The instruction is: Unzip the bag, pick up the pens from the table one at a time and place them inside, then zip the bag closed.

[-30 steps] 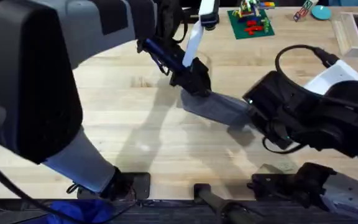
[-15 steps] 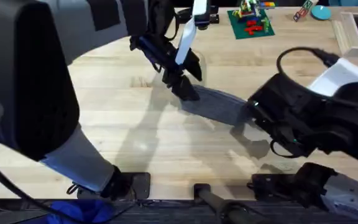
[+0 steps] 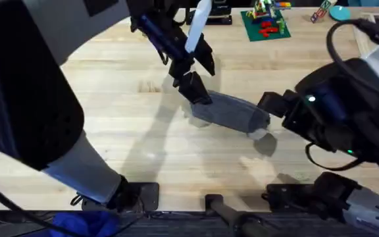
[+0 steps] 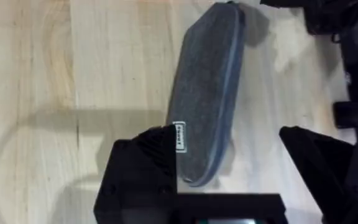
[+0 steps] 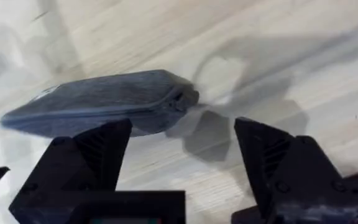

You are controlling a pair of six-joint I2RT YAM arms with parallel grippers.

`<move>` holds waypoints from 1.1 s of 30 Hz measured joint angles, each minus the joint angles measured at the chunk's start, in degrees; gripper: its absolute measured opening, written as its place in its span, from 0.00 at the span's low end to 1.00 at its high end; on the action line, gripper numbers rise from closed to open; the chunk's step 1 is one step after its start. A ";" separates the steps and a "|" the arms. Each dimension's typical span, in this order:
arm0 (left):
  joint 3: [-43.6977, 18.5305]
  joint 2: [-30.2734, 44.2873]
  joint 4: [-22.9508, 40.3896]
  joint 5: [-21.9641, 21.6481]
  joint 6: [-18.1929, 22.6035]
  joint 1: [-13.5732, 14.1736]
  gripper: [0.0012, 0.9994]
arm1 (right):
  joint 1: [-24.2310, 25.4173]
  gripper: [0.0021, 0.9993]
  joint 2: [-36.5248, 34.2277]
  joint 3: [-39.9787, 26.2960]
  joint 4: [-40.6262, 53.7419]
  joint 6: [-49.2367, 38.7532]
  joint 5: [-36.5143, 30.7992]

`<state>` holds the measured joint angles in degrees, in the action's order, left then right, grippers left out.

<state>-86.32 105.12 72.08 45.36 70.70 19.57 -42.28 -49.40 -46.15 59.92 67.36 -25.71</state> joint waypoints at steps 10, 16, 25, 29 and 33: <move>-2.80 0.00 9.75 2.98 -0.42 0.00 1.00 | 0.00 1.00 4.08 -4.33 0.51 -13.58 0.44; -3.70 -0.06 10.17 7.64 -3.14 0.00 1.00 | 0.00 1.00 5.50 -5.31 3.34 -16.94 0.65; -4.05 -3.73 -8.19 9.06 -19.36 0.00 1.00 | 0.00 1.00 7.49 -8.96 6.19 -23.18 1.76; -4.51 -4.37 -11.13 8.29 -29.67 0.06 1.00 | 0.00 1.00 7.69 -9.33 6.19 -23.99 1.77; -4.51 -5.22 -11.83 1.87 -36.56 1.35 1.00 | 0.00 1.00 7.69 -9.33 6.19 -24.21 1.75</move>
<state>-90.83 99.91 60.25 47.24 34.14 20.92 -42.28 -41.71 -55.48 66.11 43.15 -23.96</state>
